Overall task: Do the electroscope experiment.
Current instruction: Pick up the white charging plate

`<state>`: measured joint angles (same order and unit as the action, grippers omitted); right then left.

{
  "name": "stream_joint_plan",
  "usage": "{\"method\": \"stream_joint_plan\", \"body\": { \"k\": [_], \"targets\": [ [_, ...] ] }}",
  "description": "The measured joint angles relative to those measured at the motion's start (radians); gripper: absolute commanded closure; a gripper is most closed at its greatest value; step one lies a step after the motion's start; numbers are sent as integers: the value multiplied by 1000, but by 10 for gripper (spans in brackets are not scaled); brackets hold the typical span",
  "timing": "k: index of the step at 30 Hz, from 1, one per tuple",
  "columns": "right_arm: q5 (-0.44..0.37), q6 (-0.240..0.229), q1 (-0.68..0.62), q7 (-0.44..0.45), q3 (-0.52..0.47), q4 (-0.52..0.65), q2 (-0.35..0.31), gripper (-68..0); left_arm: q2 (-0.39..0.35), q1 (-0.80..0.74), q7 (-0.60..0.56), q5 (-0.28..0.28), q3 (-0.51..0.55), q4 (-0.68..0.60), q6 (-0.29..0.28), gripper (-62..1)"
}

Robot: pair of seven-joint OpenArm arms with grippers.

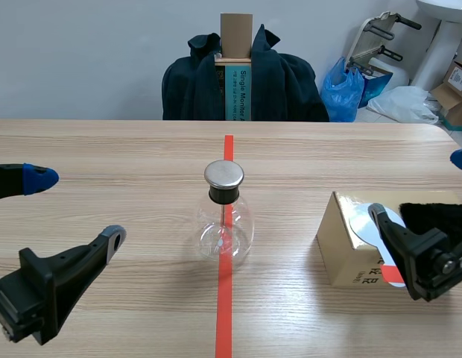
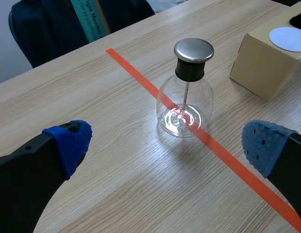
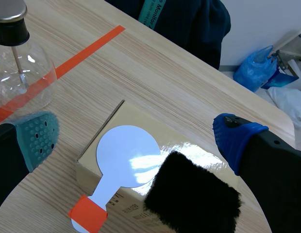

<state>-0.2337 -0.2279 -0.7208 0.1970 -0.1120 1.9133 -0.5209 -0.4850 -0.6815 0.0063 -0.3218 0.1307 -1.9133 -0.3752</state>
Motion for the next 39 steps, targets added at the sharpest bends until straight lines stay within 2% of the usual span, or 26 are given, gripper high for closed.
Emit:
{"method": "stream_joint_plan", "body": {
  "k": [2,7,9,12,16,17,18,22,25,27,30,33,36,39],
  "targets": [
    [13,0,0,2,0,0,0,-679,0,0,0,0,0,0,0,-623],
    [127,0,0,36,0,0,0,-679,0,0,0,0,0,0,0,-623],
    [145,0,0,43,-5,0,0,-679,0,0,0,0,0,0,0,-623],
    [214,5,0,106,-34,1,0,-679,0,0,0,0,0,0,0,-623],
    [328,23,0,127,-74,33,0,-679,0,0,0,0,0,0,0,-623],
    [356,23,0,155,-83,46,0,-679,0,0,0,0,0,0,0,-623],
    [391,23,0,189,-91,60,0,-679,0,0,0,0,0,0,0,-623],
    [622,31,0,295,-95,98,0,-679,0,0,0,0,0,0,0,-623],
    [800,86,-3,364,-95,98,0,-679,0,0,0,0,0,0,0,-623],
    [909,116,-3,379,-95,98,0,-679,0,0,-1,0,0,0,0,-623],
    [999,189,-5,403,-95,98,0,-679,0,0,-1,0,0,0,0,-623],
    [1060,204,-6,404,-95,98,0,-679,0,0,-2,0,0,0,0,-623],
    [1060,206,-6,400,-103,98,0,-679,0,0,-2,0,0,0,0,-623],
    [1060,206,-9,341,-129,98,0,-679,0,0,-2,0,0,0,0,-623]
  ]
}}
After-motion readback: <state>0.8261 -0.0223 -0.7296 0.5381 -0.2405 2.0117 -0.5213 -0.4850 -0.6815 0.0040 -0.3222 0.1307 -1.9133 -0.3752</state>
